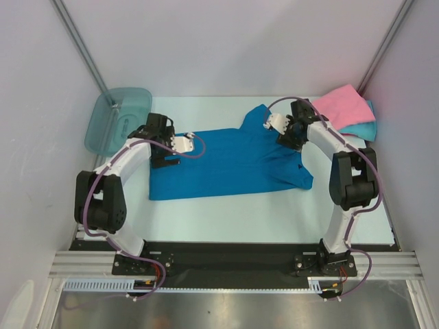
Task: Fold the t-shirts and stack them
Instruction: Fold the tshirt
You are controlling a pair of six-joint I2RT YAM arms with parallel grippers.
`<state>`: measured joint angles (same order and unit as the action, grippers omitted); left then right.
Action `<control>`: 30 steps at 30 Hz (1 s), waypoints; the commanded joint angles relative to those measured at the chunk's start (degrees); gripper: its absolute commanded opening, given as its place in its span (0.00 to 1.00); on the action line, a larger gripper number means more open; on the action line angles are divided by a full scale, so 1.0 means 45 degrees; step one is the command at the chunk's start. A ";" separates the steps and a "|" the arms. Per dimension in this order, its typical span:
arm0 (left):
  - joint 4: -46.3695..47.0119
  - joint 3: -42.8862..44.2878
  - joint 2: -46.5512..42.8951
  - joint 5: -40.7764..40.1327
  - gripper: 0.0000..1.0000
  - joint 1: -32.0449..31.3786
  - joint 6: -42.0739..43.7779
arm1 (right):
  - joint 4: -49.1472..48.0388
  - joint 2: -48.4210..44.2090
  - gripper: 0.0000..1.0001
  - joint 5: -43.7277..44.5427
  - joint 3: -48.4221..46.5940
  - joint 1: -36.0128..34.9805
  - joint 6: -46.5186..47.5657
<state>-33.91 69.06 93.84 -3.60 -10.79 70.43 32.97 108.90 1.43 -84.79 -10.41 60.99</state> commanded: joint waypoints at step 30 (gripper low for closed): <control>0.1188 -0.1518 0.1002 -0.0607 1.00 -0.0904 -0.1199 | 0.0038 0.0799 0.72 0.0814 0.0288 -0.0615 0.1388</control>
<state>-30.22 62.43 98.83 -5.93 -14.41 66.74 35.05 111.96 4.32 -81.76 -13.10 67.13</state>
